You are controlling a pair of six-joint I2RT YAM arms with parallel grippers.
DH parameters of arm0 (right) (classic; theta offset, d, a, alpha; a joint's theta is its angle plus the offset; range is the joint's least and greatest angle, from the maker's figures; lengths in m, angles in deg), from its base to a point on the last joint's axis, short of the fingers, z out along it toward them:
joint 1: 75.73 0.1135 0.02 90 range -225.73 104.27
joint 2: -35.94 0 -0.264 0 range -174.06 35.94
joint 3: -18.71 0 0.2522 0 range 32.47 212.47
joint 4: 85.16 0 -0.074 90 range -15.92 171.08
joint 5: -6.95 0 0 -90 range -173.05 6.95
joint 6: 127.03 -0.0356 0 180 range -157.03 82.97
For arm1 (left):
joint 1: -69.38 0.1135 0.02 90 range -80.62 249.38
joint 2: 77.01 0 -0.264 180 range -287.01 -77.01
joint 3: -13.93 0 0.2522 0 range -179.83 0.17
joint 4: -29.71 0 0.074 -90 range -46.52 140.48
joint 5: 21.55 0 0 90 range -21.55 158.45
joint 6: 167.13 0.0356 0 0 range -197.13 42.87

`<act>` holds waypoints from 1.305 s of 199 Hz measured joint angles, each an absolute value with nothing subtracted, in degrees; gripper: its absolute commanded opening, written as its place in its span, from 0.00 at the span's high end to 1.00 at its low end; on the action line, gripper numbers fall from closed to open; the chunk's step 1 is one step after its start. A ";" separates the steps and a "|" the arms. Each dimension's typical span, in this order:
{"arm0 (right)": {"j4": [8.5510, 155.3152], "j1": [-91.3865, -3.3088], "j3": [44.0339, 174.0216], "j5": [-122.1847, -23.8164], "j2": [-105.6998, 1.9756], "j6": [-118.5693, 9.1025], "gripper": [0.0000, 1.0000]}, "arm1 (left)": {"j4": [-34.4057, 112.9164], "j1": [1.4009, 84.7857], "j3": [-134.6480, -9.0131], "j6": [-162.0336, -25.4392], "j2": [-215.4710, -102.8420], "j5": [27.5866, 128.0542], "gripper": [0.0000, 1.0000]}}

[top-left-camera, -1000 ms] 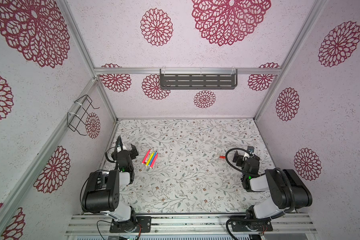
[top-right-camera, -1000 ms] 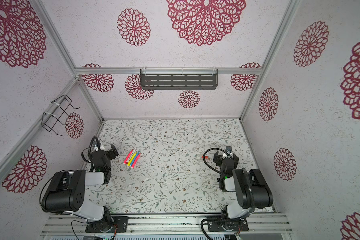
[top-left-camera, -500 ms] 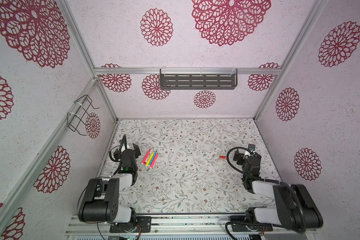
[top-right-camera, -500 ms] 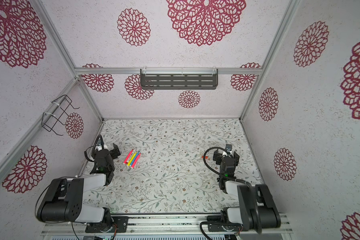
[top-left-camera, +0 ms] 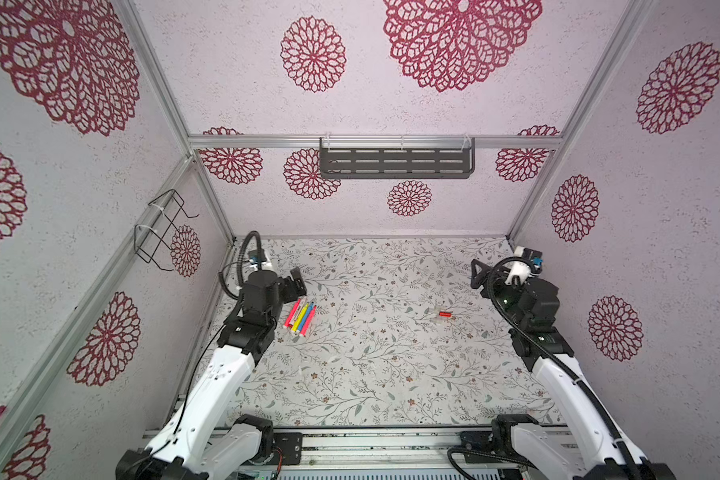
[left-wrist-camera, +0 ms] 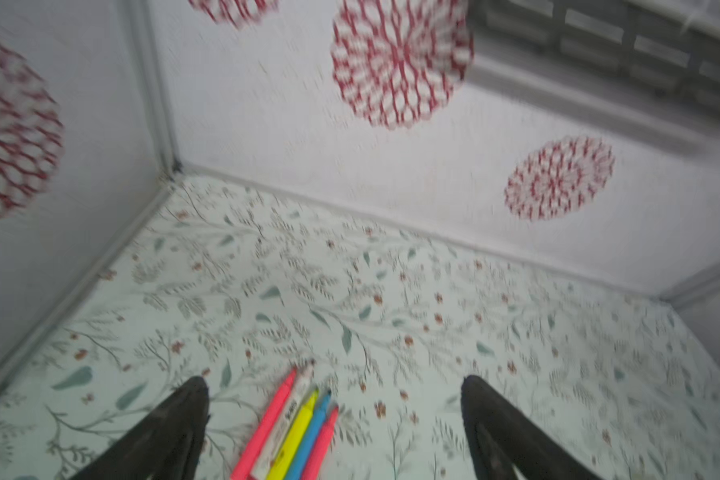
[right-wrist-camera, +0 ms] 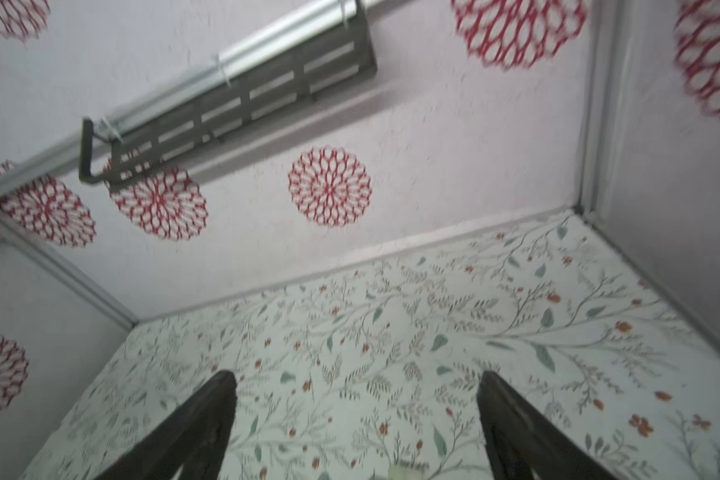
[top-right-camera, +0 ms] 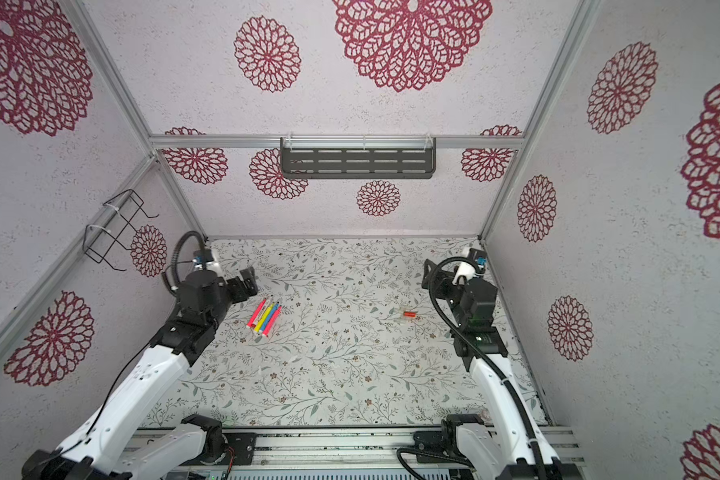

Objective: Insert the pens into the pen caps
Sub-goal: 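Lower the left gripper over the pink pen while the right gripper moves toward the caps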

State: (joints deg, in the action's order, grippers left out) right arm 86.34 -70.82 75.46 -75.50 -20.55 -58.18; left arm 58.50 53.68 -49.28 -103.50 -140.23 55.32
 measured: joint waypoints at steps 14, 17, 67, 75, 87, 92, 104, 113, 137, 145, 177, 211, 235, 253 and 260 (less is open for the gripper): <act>78.41 -69.60 77.25 -74.82 -22.74 -57.15 0.07 | 62.26 52.61 -49.04 -104.86 -144.85 58.60 0.14; 76.98 -69.40 77.66 -74.89 -23.11 -57.02 0.07 | 62.92 52.50 -48.98 -105.21 -145.87 59.19 0.14; 63.41 -68.11 84.37 -75.26 -27.74 -53.39 0.17 | 67.92 52.43 -51.16 -107.15 -156.87 66.30 0.29; 62.93 -68.11 84.33 -73.93 -27.85 -53.02 0.20 | 68.60 52.43 -52.39 -106.98 -158.59 66.91 0.31; 62.67 -68.00 84.31 -71.81 -28.33 -52.19 0.25 | 69.28 52.43 -54.05 -106.74 -160.89 67.56 0.34; 62.73 -67.94 84.31 -71.13 -28.62 -51.97 0.27 | 69.43 52.43 -54.61 -106.69 -161.74 67.65 0.35; 62.71 -67.65 84.31 -69.40 -29.82 -51.62 0.31 | 70.15 52.43 -55.79 -106.19 -163.51 67.76 0.37; 62.65 -67.39 84.33 -68.66 -31.06 -51.19 0.34 | 70.83 52.43 -56.60 -105.99 -164.87 67.65 0.39; 61.77 -66.39 84.66 -67.37 -34.50 -50.55 0.32 | 72.49 52.43 -58.22 -104.94 -167.86 67.26 0.43; 61.55 -65.71 84.79 -67.39 -35.48 -50.29 0.31 | 73.04 52.43 -58.79 -104.62 -168.91 67.02 0.43; 61.77 -62.54 84.86 -69.05 -36.18 -50.14 0.31 | 74.74 52.43 -60.87 -103.68 -172.47 65.82 0.45; 62.34 -62.08 84.86 -69.12 -36.18 -50.18 0.32 | 75.46 52.43 -61.72 -102.78 -174.57 64.94 0.46; 63.32 -62.08 84.72 -69.73 -36.13 -51.16 0.30 | 75.97 52.45 -62.26 -102.01 -175.99 64.64 0.49; 64.55 -62.08 83.83 -70.58 -35.28 -51.86 0.30 | 76.10 52.48 -62.85 -101.64 -177.24 64.48 0.51; 64.59 -62.08 83.57 -70.76 -34.80 -52.10 0.31 | 76.10 52.50 -62.90 -101.53 -177.57 64.48 0.51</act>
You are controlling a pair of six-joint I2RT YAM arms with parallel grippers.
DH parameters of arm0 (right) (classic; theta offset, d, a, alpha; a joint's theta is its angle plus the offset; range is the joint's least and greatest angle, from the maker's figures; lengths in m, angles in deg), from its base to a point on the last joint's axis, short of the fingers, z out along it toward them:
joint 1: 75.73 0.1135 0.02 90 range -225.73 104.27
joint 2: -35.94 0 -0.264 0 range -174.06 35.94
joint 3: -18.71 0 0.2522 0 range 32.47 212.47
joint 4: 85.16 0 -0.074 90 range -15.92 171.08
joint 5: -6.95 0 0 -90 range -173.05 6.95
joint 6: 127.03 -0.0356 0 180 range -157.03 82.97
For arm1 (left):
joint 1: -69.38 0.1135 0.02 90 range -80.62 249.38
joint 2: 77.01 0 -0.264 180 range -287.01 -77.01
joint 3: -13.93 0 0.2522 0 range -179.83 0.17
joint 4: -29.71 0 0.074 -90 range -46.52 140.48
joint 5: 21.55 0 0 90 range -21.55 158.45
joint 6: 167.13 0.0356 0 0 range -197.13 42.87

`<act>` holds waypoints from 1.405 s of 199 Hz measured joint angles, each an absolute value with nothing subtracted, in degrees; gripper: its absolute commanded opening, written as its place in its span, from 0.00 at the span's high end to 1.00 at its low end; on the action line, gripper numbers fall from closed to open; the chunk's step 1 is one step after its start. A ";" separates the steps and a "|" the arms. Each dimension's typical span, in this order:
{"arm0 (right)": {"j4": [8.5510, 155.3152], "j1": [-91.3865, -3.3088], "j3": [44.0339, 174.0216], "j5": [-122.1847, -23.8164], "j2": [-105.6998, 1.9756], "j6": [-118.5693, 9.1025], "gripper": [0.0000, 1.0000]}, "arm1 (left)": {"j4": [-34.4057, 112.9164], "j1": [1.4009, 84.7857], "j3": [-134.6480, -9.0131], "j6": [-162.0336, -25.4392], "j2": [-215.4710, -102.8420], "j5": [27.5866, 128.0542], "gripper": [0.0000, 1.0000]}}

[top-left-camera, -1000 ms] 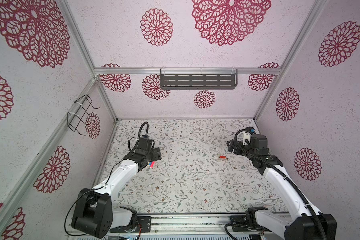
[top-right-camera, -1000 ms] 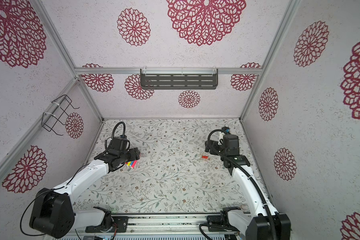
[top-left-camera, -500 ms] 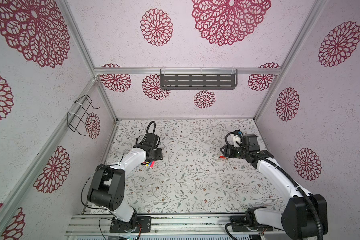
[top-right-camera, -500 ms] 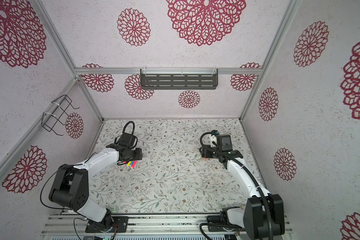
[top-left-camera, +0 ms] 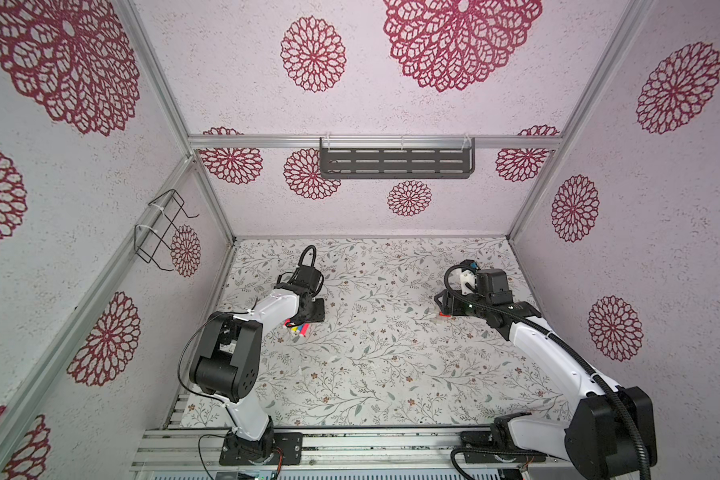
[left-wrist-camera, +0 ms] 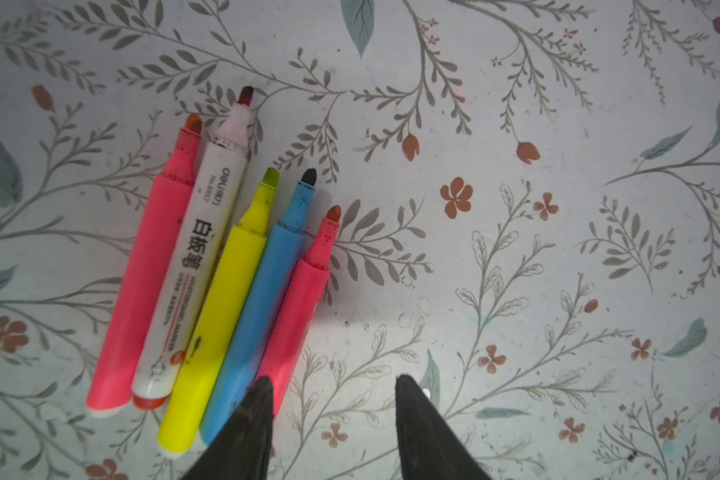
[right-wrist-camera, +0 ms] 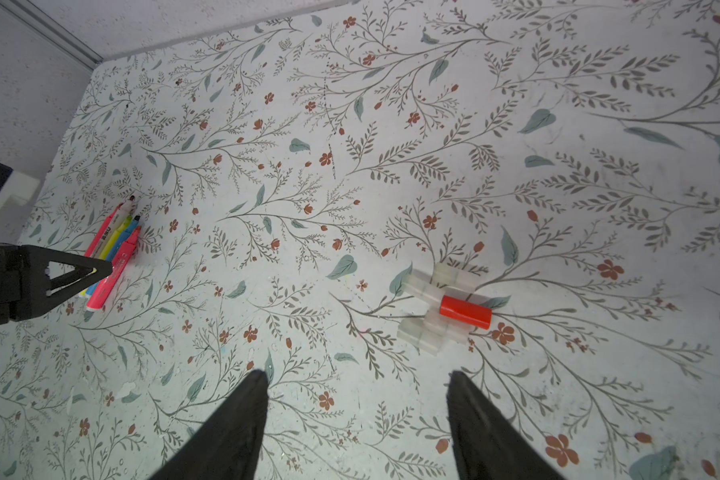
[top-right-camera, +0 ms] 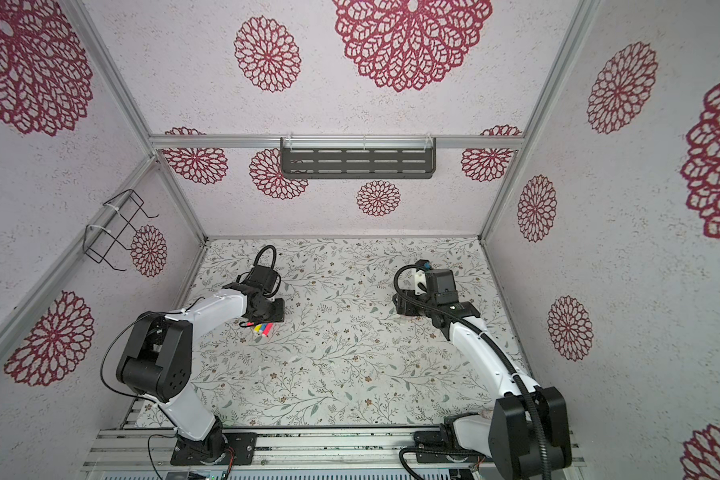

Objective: Insert the pens into the pen caps
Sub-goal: 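Lower the left gripper over the pink pen while the right gripper moves toward the caps, then close the left gripper on the pink pen and lift it upright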

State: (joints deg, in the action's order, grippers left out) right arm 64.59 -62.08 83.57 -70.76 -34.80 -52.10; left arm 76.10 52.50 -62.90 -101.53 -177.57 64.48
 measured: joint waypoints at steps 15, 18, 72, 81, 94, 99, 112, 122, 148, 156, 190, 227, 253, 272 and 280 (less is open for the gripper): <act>64.57 -62.08 83.59 -70.82 -34.34 -52.19 0.33 | 76.21 52.50 -62.90 -101.34 -178.20 64.46 0.52; 64.59 -62.08 83.67 -70.80 -34.34 -52.19 0.33 | 76.21 52.50 -62.90 -101.31 -178.29 64.44 0.52; 64.96 -62.08 83.65 -70.63 -34.56 -52.74 0.34 | 76.38 52.50 -62.94 -100.92 -178.79 63.21 0.54; 65.16 -62.08 83.65 -70.58 -34.50 -52.76 0.34 | 76.53 52.50 -63.12 -100.88 -178.97 63.00 0.54; 65.47 -62.08 83.65 -70.52 -34.32 -52.96 0.34 | 76.77 52.50 -63.62 -100.72 -179.40 62.78 0.55; 65.55 -62.08 83.65 -70.50 -34.28 -53.11 0.34 | 76.82 52.50 -63.77 -100.70 -179.60 62.67 0.55; 65.75 -62.08 83.65 -70.34 -33.97 -53.22 0.34 | 77.12 52.50 -64.45 -100.64 -180.32 62.19 0.56; 65.86 -62.08 83.65 -70.30 -33.58 -53.22 0.34 | 77.17 52.50 -64.87 -100.59 -180.98 61.88 0.57; 65.95 -62.08 83.65 -70.12 -32.22 -53.50 0.34 | 77.30 52.48 -65.32 -100.46 -182.03 61.40 0.57; 65.99 -62.08 83.65 -69.84 -31.92 -53.66 0.34 | 77.34 52.48 -65.35 -100.42 -182.16 61.25 0.57; 66.10 -62.08 83.67 -68.29 -31.11 -54.25 0.34 | 77.56 52.39 -65.35 -100.03 -182.20 60.81 0.57; 66.36 -62.08 83.67 -67.70 -29.84 -54.73 0.34 | 77.69 52.28 -65.35 -99.81 -182.79 60.68 0.59; 66.86 -62.08 83.65 -67.55 -29.21 -54.90 0.34 | 77.91 51.71 -65.37 -99.83 -182.92 60.42 0.61; 67.13 -62.08 83.65 -67.57 -29.16 -55.12 0.34 | 78.28 50.84 -65.63 -99.83 -183.27 60.39 0.64; 67.13 -62.08 83.65 -67.57 -29.16 -55.14 0.34 | 78.41 50.36 -65.89 -99.81 -183.60 60.37 0.65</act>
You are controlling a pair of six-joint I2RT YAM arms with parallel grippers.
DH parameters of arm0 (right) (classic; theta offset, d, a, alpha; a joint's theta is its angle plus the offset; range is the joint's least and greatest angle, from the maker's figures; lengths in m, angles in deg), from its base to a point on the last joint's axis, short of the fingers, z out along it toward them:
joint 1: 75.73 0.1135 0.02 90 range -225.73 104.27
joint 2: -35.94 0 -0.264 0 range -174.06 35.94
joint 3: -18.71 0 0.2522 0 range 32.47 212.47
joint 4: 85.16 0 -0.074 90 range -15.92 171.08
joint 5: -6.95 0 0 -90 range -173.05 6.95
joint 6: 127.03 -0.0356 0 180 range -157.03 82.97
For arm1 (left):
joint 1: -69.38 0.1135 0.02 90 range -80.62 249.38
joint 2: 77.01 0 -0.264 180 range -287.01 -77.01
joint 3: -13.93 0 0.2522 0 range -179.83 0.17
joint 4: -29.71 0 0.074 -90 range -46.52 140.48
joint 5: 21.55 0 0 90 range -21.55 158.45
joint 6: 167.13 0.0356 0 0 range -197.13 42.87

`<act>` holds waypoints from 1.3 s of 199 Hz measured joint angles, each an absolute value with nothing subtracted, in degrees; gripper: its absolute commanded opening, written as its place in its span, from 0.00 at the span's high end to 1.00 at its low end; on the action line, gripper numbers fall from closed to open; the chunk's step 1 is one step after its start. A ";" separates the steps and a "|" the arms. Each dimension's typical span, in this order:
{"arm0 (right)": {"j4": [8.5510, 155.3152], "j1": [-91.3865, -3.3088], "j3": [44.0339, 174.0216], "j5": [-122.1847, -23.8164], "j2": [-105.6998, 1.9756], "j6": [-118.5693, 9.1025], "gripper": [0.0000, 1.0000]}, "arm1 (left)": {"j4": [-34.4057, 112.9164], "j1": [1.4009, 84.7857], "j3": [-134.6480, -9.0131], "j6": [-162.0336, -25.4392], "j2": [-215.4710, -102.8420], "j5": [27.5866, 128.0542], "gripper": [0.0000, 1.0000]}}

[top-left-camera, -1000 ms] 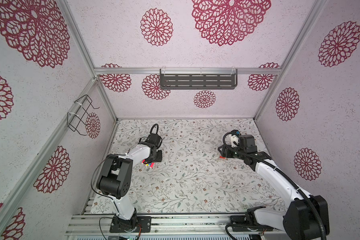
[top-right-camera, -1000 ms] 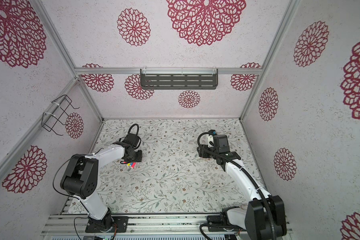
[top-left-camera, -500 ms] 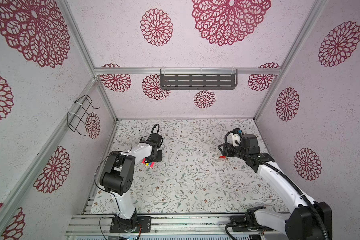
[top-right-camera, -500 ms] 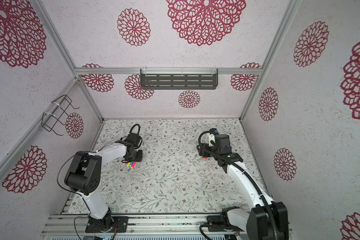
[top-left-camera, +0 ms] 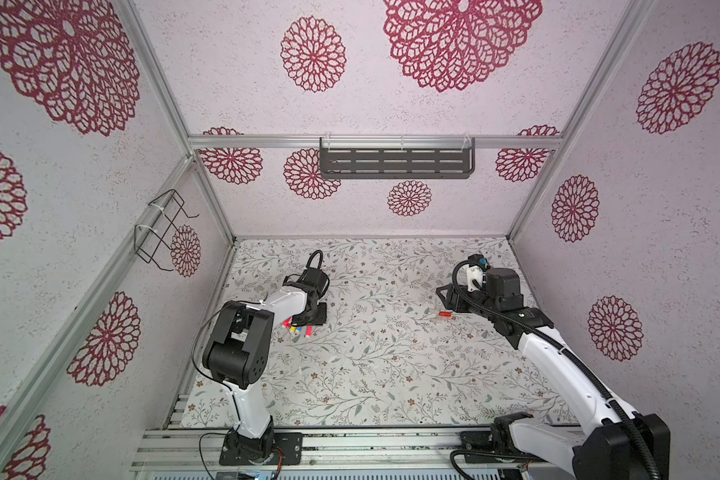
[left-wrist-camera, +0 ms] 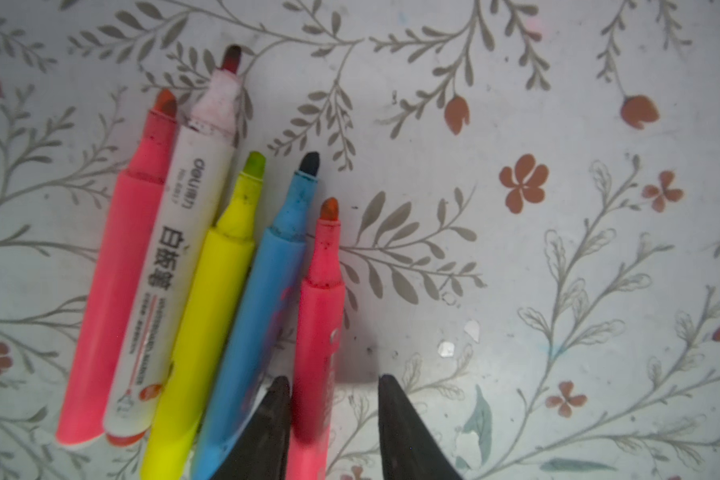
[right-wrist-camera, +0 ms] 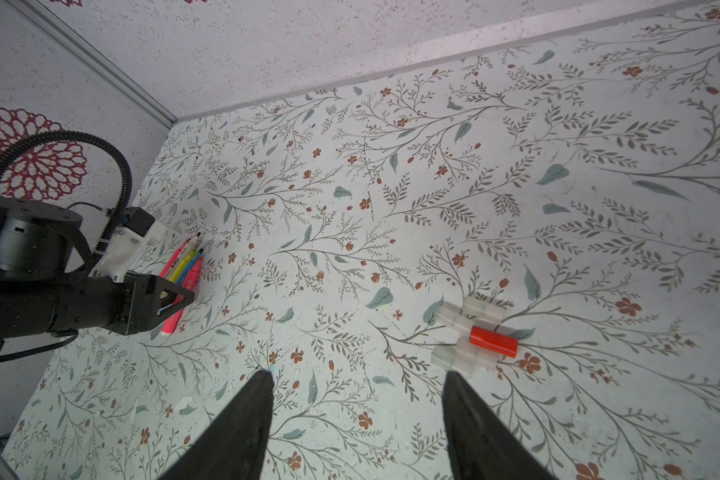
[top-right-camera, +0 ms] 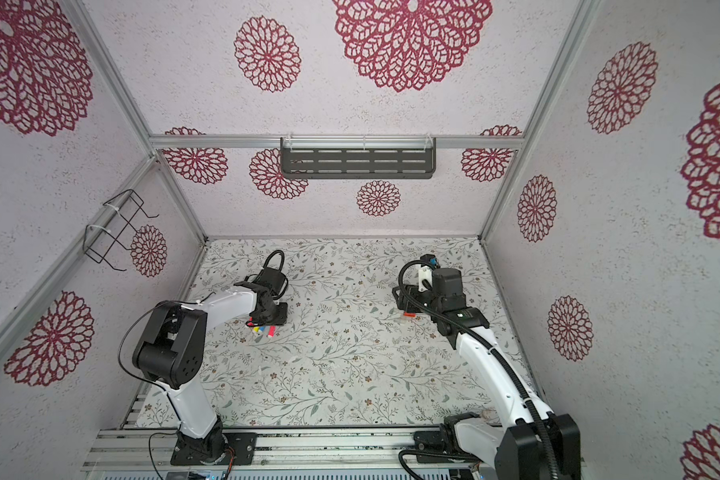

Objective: Insert the pens into the pen caps
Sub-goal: 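Close the left gripper on the pink pen and lift it upright, then carry the upright pink pen toward the right gripper while the right gripper approaches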

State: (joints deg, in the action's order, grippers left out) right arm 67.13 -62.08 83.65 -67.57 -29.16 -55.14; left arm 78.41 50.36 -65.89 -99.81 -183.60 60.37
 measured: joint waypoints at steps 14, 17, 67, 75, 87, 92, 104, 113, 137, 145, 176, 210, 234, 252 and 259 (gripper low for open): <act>67.15 -62.08 83.65 -67.59 -29.12 -55.16 0.34 | 78.63 49.31 -66.53 -99.85 -184.45 60.39 0.66; 67.15 -62.08 83.65 -67.59 -29.10 -55.16 0.34 | 78.63 49.13 -66.59 -99.85 -184.58 60.37 0.66; 67.15 -62.08 83.43 -67.87 -27.30 -55.19 0.35 | 78.70 46.73 -67.44 -99.87 -185.70 60.33 0.80; 67.15 -62.08 83.43 -67.92 -26.98 -55.19 0.35 | 78.68 46.60 -67.51 -99.78 -185.74 60.44 0.82; 67.17 -62.08 83.43 -68.00 -26.60 -55.23 0.35 | 78.68 46.53 -67.51 -99.76 -185.76 60.68 0.83; 67.17 -62.08 83.43 -68.03 -26.50 -55.25 0.35 | 78.70 46.51 -67.51 -99.74 -185.76 60.81 0.85; 67.19 -62.08 83.43 -68.11 -26.39 -55.27 0.36 | 78.68 46.44 -67.51 -99.70 -185.76 60.94 0.87; 67.19 -62.08 83.43 -68.27 -26.39 -55.32 0.36 | 78.61 46.44 -67.49 -99.68 -185.74 61.09 0.88; 67.24 -62.08 83.41 -68.33 -26.39 -55.73 0.36 | 76.29 46.38 -65.81 -99.50 -184.50 64.00 0.91; 67.52 -62.08 83.17 -68.33 -26.39 -55.75 0.36 | 74.59 46.23 -64.06 -99.43 -183.27 65.68 0.91; 68.33 -62.08 81.51 -67.31 -26.41 -56.15 0.36 | 67.40 44.78 -55.05 -99.35 -173.72 73.22 0.90; 70.01 -62.08 80.02 -62.28 -27.04 -56.19 0.36 | 57.23 43.32 -50.13 -100.59 -162.94 79.63 0.91; 74.65 -61.93 77.31 -55.13 -27.26 -57.15 0.37 | 50.55 42.03 -48.01 -102.06 -158.40 82.03 0.90; 78.93 -60.88 74.32 -50.32 -27.26 -58.73 0.37 | 46.13 40.00 -45.85 -103.15 -155.10 83.24 0.90; 79.87 -60.22 73.58 -49.08 -27.26 -59.23 0.37 | 44.47 39.14 -45.04 -103.63 -154.03 83.67 0.90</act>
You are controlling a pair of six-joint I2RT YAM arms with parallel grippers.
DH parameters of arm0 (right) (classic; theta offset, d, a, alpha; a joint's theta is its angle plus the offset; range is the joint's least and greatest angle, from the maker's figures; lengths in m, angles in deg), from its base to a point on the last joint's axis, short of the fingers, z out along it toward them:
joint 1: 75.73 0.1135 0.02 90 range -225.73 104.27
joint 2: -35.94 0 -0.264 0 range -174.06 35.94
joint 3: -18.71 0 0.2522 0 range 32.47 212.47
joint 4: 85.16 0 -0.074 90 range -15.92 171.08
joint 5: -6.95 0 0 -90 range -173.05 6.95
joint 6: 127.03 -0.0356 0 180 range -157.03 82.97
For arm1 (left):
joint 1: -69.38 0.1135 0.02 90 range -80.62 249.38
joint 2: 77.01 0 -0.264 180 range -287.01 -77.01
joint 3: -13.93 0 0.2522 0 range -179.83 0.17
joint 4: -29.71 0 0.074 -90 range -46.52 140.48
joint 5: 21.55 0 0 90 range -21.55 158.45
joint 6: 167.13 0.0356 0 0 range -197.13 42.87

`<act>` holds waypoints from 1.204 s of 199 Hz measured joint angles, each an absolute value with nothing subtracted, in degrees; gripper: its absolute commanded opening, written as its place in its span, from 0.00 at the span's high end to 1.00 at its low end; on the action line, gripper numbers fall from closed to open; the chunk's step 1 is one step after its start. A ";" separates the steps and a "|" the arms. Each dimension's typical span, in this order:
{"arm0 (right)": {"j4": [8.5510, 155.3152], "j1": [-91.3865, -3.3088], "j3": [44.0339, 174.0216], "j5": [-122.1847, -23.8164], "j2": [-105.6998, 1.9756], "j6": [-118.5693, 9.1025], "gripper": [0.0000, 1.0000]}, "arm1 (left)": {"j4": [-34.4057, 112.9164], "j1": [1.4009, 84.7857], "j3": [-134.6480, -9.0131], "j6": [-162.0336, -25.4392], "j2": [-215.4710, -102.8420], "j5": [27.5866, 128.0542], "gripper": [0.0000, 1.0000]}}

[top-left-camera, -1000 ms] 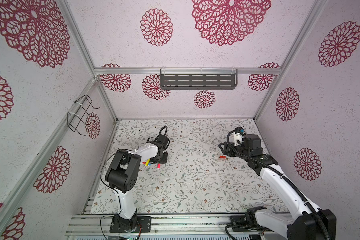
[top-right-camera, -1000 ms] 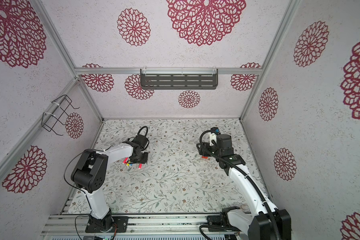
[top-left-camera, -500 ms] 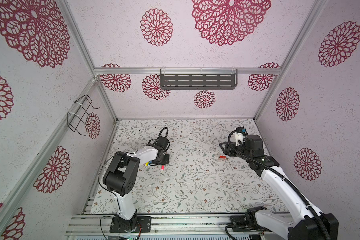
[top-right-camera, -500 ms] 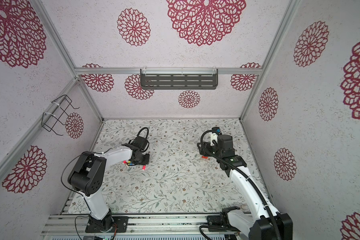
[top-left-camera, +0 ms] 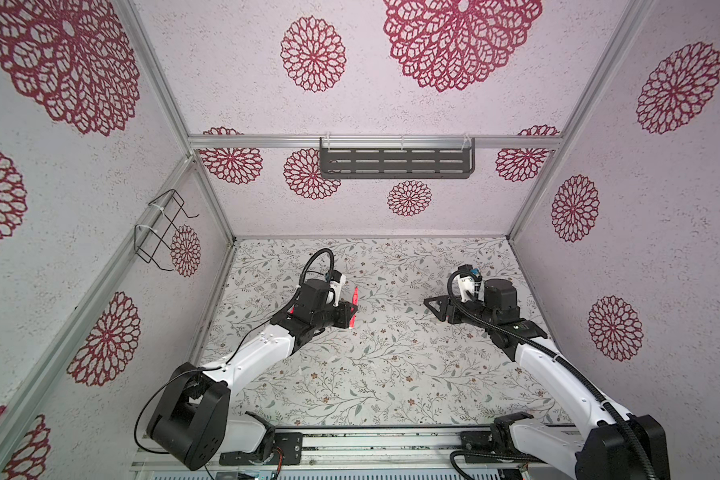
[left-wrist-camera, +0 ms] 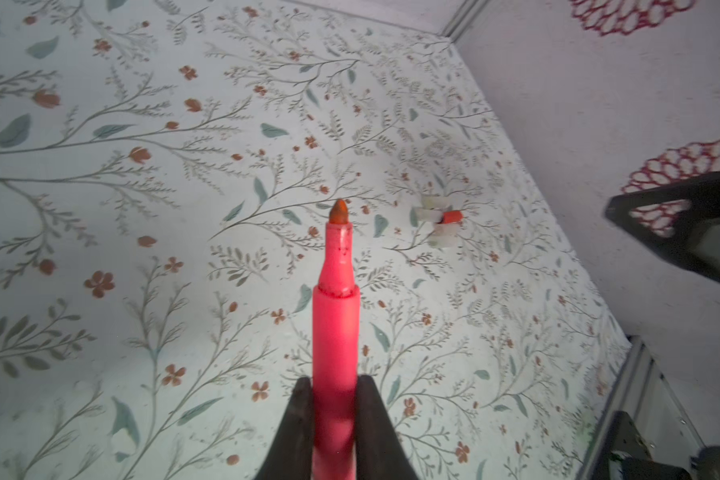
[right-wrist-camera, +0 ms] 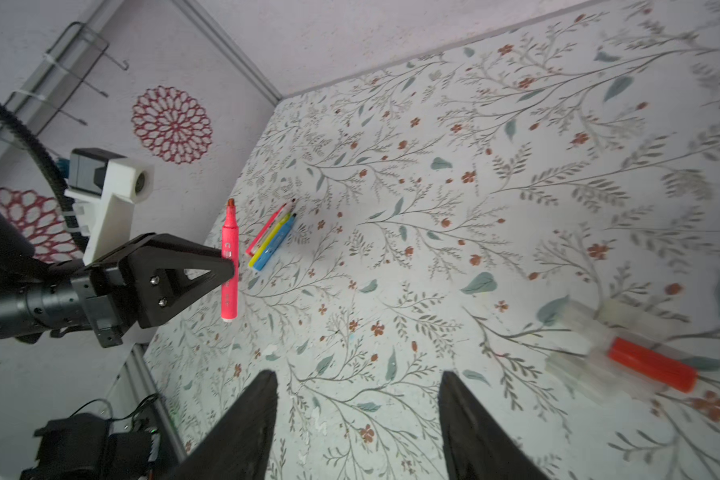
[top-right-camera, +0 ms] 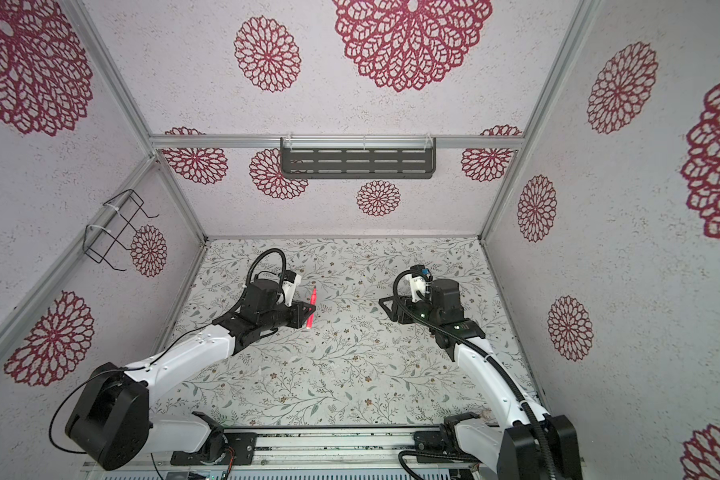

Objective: Insert the pens into the pen caps
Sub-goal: 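Carry the upright pink pen toward the right gripper while the right gripper approaches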

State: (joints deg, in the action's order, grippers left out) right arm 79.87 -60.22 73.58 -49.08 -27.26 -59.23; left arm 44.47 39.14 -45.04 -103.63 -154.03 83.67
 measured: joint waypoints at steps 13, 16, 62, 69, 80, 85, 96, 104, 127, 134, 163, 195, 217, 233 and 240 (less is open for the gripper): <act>81.20 -58.85 72.94 -47.15 -27.28 -59.91 0.38 | 41.48 37.90 -43.66 -104.68 -152.32 84.46 0.89; 81.47 -58.56 72.94 -46.85 -27.26 -60.17 0.38 | 40.78 37.66 -43.34 -104.88 -151.99 84.61 0.89; 88.79 -54.91 72.42 -43.83 -26.93 -63.69 0.39 | 32.27 35.54 -39.12 -108.27 -148.65 85.97 0.89; 90.19 -54.52 71.81 -43.72 -26.52 -64.15 0.39 | 31.42 35.32 -38.64 -108.61 -148.19 85.99 0.89; 92.39 -53.95 70.63 -43.55 -25.88 -65.26 0.40 | 30.13 34.82 -38.09 -109.07 -147.45 85.95 0.89; 93.40 -53.67 70.08 -43.52 -25.71 -65.74 0.41 | 29.61 34.62 -37.92 -109.18 -147.25 85.95 0.89; 95.02 -53.16 69.34 -43.48 -25.66 -66.88 0.42 | 28.32 33.85 -37.52 -109.58 -146.73 85.73 0.89; 95.91 -52.77 69.05 -43.48 -25.75 -67.64 0.42 | 27.60 33.22 -37.35 -109.77 -146.46 85.68 0.89; 98.25 -51.33 68.97 -43.50 -26.12 -68.78 0.43 | 26.18 31.12 -37.35 -109.93 -146.38 85.36 0.89; 99.04 -50.85 68.99 -43.50 -26.34 -69.11 0.43 | 25.98 30.51 -37.35 -109.95 -146.38 85.22 0.89; 101.29 -48.99 69.47 -43.63 -28.20 -69.76 0.45 | 25.65 28.83 -37.35 -109.93 -146.38 84.61 0.88; 103.43 -47.59 71.15 -43.79 -31.39 -70.18 0.49 | 25.65 27.93 -37.35 -109.73 -146.40 84.07 0.88; 104.42 -46.74 72.42 -43.79 -33.05 -70.51 0.52 | 25.67 27.34 -37.35 -109.55 -146.44 83.67 0.88; 105.14 -46.34 73.16 -43.79 -33.90 -70.66 0.52 | 25.69 27.04 -37.35 -109.38 -146.55 83.32 0.88; 105.49 -46.17 73.47 -43.79 -34.30 -70.66 0.53 | 25.69 26.95 -37.35 -109.27 -146.66 83.19 0.88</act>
State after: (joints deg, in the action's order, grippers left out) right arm 105.49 -46.17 73.47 -43.79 -34.30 -70.66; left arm 25.69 26.95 -37.35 -109.27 -146.66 83.19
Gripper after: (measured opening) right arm 0.477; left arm 0.174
